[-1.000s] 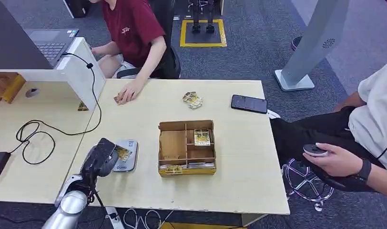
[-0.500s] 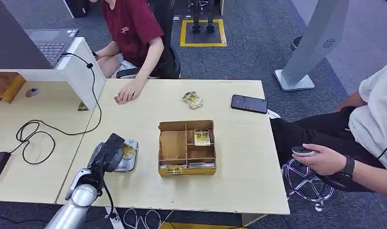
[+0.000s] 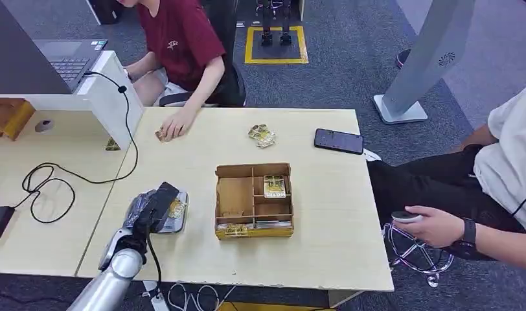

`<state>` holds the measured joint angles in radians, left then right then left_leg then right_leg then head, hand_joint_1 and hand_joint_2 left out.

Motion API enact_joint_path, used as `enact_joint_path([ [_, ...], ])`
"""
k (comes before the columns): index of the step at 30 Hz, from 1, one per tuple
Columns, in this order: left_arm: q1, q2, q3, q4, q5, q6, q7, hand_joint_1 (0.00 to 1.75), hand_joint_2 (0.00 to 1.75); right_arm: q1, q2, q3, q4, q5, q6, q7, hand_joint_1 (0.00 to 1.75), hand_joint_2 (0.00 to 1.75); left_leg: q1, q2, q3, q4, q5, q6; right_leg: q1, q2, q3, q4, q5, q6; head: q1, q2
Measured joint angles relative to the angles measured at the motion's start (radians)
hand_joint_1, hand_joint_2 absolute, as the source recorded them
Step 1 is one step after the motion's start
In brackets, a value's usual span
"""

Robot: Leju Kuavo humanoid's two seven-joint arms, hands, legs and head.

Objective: Pass the card to the sensor for recognition and then transmit it.

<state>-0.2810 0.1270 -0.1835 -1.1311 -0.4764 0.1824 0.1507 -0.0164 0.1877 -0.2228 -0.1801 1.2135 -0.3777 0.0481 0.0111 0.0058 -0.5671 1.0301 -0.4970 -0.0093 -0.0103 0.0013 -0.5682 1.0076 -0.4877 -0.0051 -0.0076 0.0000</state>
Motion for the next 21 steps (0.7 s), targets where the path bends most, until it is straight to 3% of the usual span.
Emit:
enact_joint_path([
  [9,-0.001,-0.002,0.002,0.032,-0.109,0.037,0.007,1.75,1.75,0.0,0.001,0.001,0.0,0.0,0.003,-0.015,0.0,0.0,0.0,0.0,0.0,0.0,0.0,0.0,0.0,0.0,0.0,0.0,0.0,0.0,0.0,0.0],
  [21,-0.001,-0.002,0.013,0.051,-0.169,0.052,0.014,1.75,1.75,0.0,0.001,0.009,-0.005,0.0,0.004,-0.025,0.0,0.0,0.0,0.0,0.0,0.0,0.0,0.0,0.0,0.0,0.001,0.0,0.0,0.0,0.0,0.0],
])
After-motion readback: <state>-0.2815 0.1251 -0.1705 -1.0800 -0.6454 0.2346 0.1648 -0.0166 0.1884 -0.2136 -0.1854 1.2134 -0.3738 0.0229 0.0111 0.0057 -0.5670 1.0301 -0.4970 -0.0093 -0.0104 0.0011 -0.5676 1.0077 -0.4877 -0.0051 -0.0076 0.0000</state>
